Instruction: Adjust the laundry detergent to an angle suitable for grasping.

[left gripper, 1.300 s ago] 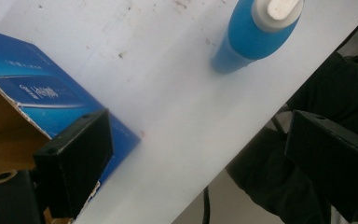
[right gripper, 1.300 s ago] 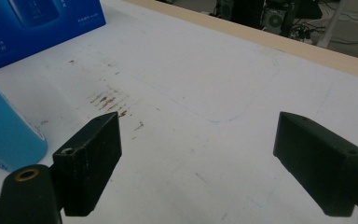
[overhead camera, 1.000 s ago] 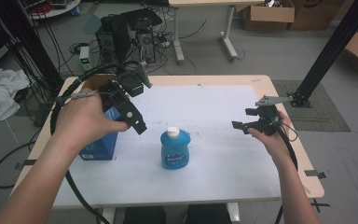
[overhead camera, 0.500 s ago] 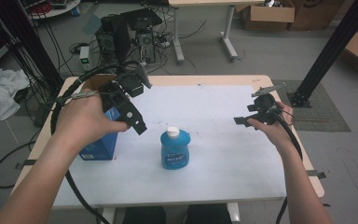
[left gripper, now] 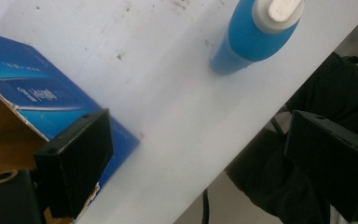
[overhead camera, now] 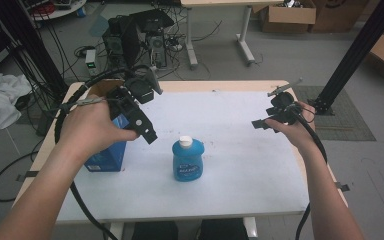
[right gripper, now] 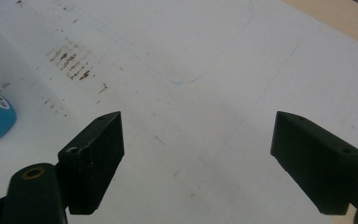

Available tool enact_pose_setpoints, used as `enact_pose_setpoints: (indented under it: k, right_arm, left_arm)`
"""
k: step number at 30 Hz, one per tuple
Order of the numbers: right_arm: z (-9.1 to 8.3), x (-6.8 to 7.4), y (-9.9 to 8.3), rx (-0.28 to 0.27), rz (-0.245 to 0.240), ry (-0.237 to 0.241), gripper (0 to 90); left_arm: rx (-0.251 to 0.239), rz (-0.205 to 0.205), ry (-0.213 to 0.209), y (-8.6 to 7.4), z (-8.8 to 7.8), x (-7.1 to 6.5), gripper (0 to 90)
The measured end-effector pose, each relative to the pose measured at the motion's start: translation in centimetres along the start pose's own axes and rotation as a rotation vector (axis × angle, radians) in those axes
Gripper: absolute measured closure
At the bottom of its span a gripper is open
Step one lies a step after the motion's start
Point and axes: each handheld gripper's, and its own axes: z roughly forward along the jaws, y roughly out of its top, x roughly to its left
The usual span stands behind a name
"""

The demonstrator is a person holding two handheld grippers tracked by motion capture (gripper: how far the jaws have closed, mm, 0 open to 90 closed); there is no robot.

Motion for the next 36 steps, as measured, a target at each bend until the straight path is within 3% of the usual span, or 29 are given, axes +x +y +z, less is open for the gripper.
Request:
enact_pose_setpoints:
  k: [9,21,36]
  right_arm:
    - [-0.9,-0.5,1.5,0.050,0.010,0.016,15.9]
    - [-0.8,-0.9,3.3,0.133,0.010,0.022,16.4]
    - [-1.0,-1.2,4.0,0.161,0.001,0.025,17.0]
  left_arm:
    - [0.001,0.000,-0.004,-0.1,0.1,0.0,8.7]
    - [0.003,-0.003,-0.002,-0.2,0.2,0.3,8.7]
    - [-0.001,-0.008,-0.008,-0.2,0.3,0.6,8.7]
